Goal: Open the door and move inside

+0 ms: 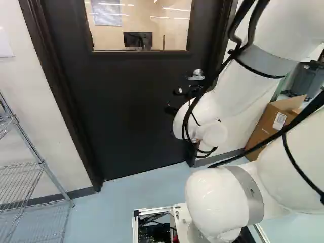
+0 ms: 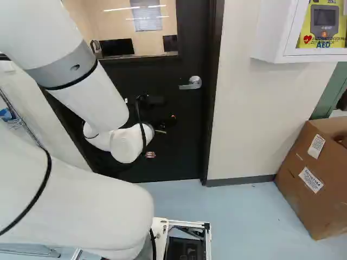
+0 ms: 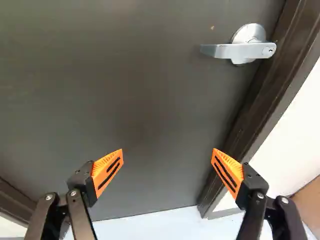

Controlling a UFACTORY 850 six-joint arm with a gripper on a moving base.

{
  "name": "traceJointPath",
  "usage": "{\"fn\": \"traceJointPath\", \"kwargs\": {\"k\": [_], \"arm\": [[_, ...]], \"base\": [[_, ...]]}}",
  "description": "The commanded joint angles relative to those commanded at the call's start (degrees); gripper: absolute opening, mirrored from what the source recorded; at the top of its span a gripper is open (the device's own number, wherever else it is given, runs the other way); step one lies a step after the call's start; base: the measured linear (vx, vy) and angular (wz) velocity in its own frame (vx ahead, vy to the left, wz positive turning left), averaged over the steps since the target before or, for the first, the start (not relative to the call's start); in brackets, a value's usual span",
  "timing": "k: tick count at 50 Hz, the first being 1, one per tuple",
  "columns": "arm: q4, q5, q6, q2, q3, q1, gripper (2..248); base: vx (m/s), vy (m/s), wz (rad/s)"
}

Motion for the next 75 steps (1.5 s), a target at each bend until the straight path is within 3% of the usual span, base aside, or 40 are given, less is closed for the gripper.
{"fn": "traceJointPath", "kwargs": {"k": [54,75], "arm": [[0.0,0.0,0.0,-1.09,-8.48,-2.44,247],[0.0,0.0,0.0,-2.3,-12.27,-2.47,247]], "base": [[0.0,0.0,0.0],[0.0,0.0,0.0]]}}
